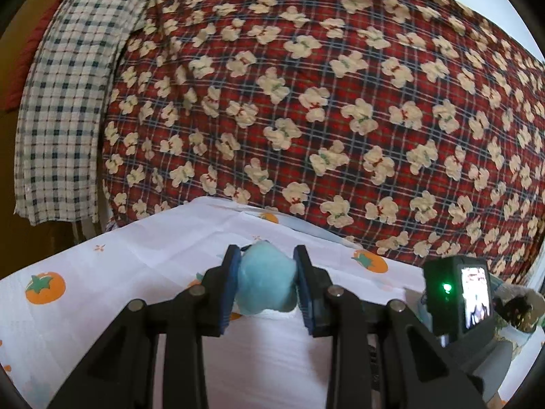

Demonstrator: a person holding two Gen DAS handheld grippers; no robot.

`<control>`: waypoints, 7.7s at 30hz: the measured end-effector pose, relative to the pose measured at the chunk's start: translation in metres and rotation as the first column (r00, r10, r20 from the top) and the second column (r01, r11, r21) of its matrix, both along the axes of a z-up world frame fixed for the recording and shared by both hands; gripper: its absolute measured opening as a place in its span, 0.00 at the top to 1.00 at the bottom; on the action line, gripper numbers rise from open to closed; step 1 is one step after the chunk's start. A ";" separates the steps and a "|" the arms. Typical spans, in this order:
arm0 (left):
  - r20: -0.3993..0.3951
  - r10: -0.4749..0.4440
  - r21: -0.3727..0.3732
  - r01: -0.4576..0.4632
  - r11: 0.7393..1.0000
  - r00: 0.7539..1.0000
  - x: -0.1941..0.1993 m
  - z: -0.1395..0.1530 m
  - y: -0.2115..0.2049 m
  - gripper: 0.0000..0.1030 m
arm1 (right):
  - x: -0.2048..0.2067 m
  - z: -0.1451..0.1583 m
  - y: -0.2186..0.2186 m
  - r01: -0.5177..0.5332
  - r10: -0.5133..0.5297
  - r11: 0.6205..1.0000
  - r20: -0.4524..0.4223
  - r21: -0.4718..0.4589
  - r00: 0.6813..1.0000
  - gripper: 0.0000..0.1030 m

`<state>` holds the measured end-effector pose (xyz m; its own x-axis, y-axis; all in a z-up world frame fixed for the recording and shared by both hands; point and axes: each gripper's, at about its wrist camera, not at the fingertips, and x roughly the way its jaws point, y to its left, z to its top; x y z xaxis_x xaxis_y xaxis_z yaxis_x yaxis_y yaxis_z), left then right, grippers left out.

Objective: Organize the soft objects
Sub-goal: 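Grasp the white ring-shaped roll with the right gripper while the left holds the pouch, then lift the white roll and blue pouch with both grippers, then carry the white roll and blue pouch over the tin with both grippers, then lower the roll and pouch into the tin and open both grippers, then withdraw both grippers from the tin toward the remaining table items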

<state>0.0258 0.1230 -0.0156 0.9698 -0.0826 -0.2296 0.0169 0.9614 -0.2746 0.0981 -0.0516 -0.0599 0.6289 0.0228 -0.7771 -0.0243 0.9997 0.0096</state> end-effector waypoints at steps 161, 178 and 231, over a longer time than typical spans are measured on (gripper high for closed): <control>0.021 -0.495 0.246 0.476 0.844 0.868 -0.046 0.029 -0.404 0.69 | -0.152 0.073 -0.362 0.361 -0.335 0.931 0.522 0.055 0.784 0.36; 0.100 -0.362 0.206 0.337 0.919 0.927 -0.051 0.032 -0.375 0.00 | -0.148 0.066 -0.370 0.331 -0.331 0.939 0.504 0.093 0.798 0.17; 0.165 -0.427 0.276 0.374 0.886 0.889 -0.120 0.028 -0.307 0.00 | -0.227 0.086 -0.374 0.487 -0.526 0.825 0.705 0.286 0.476 0.11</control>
<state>-0.0942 -0.1840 0.0127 0.8921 -0.4446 -0.0805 0.4466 0.8947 0.0081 -0.1290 -0.4255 0.0260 0.8796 -0.4726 -0.0540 0.4680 0.8397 0.2755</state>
